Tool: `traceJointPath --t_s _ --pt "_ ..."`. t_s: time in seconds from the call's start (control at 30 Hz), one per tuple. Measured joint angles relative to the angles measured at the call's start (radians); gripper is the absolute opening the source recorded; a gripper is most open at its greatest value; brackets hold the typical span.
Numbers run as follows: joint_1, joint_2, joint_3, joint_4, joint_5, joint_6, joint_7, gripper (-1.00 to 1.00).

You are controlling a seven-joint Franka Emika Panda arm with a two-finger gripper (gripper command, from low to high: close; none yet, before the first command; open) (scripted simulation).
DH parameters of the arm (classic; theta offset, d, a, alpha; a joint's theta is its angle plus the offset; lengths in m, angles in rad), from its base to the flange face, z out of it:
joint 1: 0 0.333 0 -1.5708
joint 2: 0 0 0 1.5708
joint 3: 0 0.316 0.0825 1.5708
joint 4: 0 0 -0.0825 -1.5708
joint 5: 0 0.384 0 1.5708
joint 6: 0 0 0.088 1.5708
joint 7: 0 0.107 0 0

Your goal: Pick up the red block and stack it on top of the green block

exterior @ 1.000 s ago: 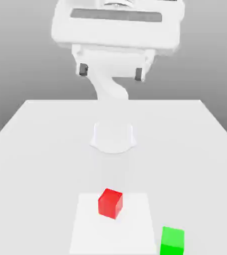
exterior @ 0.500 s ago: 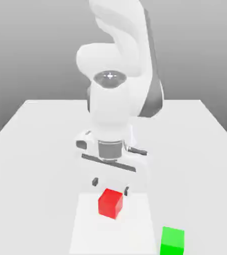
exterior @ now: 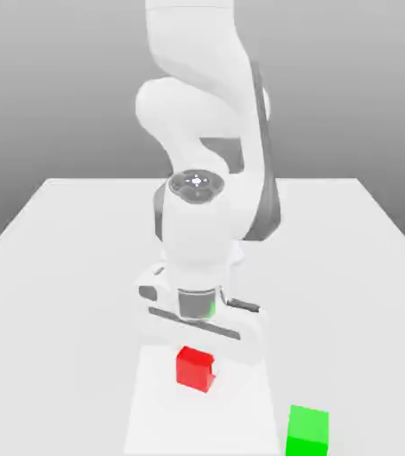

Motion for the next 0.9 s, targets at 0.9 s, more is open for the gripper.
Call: traceJointPath --t_s 0.9 --pt "0.119 0.013 0.186 0.393 0.005 -0.393 -0.273 -1.0"
